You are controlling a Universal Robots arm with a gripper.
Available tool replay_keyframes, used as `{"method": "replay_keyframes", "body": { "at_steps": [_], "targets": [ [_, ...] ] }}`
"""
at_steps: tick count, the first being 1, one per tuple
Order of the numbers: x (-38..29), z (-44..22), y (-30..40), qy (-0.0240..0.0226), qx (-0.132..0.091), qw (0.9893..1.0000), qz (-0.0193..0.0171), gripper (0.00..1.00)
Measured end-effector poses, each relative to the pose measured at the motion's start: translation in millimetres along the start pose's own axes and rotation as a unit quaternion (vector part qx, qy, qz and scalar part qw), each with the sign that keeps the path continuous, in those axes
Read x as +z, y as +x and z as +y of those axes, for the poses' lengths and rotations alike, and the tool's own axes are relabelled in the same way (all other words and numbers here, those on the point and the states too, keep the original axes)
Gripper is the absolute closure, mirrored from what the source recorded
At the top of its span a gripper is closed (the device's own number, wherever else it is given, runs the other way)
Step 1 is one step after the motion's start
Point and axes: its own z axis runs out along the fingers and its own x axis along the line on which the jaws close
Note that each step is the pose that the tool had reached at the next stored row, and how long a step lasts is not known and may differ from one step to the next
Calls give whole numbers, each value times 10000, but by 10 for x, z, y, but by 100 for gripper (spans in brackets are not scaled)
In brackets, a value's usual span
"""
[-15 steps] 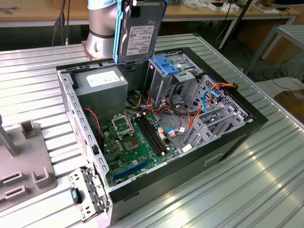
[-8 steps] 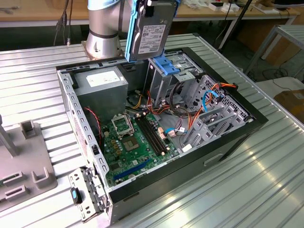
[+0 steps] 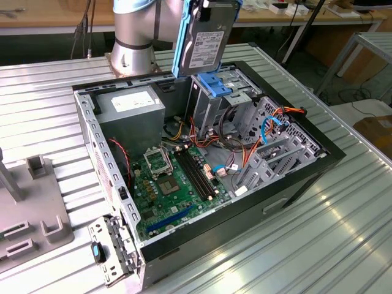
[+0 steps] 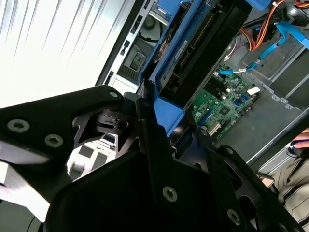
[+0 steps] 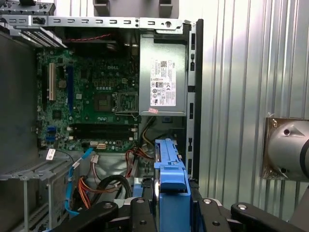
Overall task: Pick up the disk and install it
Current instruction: 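Pick up the disk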
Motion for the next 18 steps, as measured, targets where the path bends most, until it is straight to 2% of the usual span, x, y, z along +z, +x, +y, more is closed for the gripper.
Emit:
{"method": "replay_keyframes", "body": {
  "at_steps": [5, 13, 16, 18],
  "targets": [
    [3, -177, 6, 0, 0, 10000, 0, 63],
    [3, -185, 7, 0, 0, 10000, 0, 63],
    [4, -236, 8, 0, 0, 10000, -1, 63],
    [6, -334, 12, 0, 0, 10000, -1, 63]
  ]
}}
